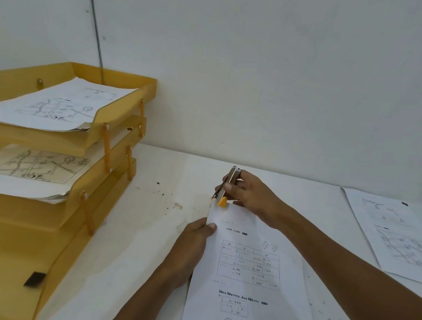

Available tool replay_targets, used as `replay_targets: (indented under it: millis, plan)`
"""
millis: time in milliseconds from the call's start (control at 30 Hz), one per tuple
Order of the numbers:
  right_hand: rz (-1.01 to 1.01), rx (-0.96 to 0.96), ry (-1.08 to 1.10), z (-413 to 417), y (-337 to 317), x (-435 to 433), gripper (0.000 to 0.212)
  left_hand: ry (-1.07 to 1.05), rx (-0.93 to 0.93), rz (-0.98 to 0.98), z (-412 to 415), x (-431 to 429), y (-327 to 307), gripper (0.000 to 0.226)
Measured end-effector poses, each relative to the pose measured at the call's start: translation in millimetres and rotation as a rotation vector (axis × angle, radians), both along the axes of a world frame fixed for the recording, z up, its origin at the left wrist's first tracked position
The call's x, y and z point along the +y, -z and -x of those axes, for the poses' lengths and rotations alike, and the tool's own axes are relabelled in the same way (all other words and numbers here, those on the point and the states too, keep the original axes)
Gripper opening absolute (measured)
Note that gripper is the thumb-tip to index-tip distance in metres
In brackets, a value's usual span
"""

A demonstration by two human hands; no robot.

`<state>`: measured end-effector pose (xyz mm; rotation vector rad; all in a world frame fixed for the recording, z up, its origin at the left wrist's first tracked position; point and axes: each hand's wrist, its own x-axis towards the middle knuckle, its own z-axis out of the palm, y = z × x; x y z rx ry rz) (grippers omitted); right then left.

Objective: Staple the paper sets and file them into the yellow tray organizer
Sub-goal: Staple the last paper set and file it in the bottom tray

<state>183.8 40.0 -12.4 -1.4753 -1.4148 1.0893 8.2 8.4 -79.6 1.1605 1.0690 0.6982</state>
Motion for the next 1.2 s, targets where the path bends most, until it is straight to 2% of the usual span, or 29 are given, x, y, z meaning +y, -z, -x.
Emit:
replay_targets:
  millis: [167, 300, 600, 900, 1033, 1200]
  plan:
    - [0.043, 0.076, -0.101, -9, 0, 1, 0.033, -0.009, 0.009, -0.010, 0, -1, 0, 0.027]
    - [0.098, 0.049, -0.136, -11, 0, 0, 0.033, -0.013, 0.005, -0.022, 0, -1, 0, 0.026]
    - [0.080, -0.046, -0.106, -1, 5, 5, 0.033, -0.020, 0.017, -0.036, -1, -1, 2, 0.026]
    - [0.092, 0.007, -0.093, 0, 12, 9, 0.019, -0.024, -0.025, -0.053, 1, 1, 1, 0.020]
    - [0.096, -0.009, -0.109, 2, 13, 11, 0.017, -0.048, -0.021, -0.131, 1, 5, 0, 0.035]
    - [0.079, -0.024, -0.118, 4, 13, 9, 0.011, -0.157, -0.033, -0.180, -2, 6, 4, 0.033]
